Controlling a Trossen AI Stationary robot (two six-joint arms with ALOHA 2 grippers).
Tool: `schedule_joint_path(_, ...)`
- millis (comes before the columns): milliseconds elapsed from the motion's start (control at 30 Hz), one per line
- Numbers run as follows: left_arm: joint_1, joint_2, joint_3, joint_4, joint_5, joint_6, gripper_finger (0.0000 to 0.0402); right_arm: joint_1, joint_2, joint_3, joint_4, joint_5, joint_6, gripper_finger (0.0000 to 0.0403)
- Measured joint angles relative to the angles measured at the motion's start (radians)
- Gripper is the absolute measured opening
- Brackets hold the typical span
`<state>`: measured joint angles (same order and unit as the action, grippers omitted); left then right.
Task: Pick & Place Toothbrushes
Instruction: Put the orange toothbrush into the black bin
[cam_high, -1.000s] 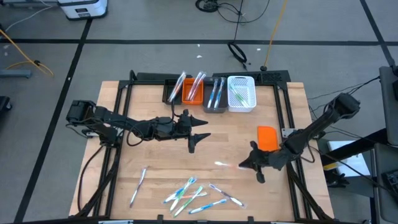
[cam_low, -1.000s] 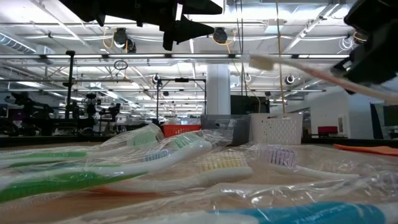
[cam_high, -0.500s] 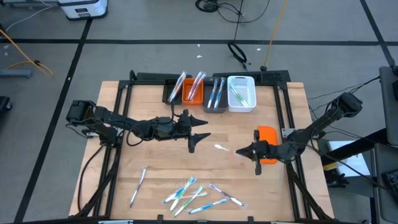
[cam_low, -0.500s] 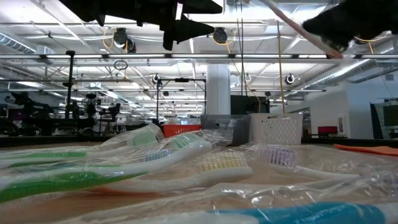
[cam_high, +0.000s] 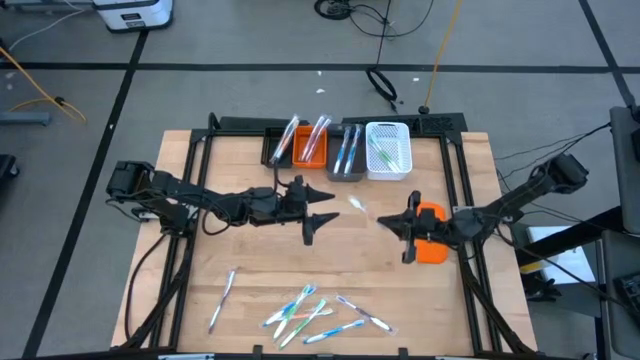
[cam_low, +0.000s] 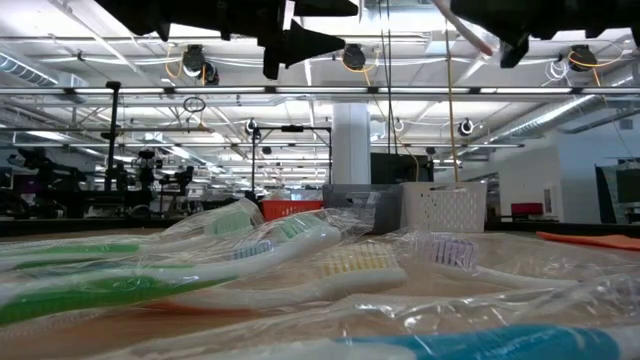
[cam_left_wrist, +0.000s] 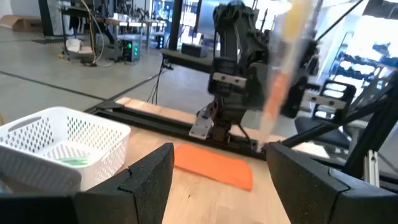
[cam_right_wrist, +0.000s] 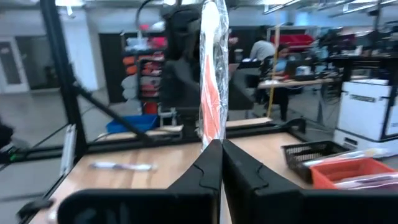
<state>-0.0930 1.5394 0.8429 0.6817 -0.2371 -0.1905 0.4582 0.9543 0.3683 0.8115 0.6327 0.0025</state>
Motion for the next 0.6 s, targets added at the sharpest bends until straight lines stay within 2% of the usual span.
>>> schedule_joint_path(267,0.0,0.0,0.0,0.096,0.0,0.001,0.026,-0.096,0.085,0.0,0.164,-0.012,-0.012,0.0)
schedule_joint_path(600,0.0,0.0,0.0,0.11,0.0,0.0,0.026,-0.184,0.283,0.001,0.445,-0.138,0.0,0.0)
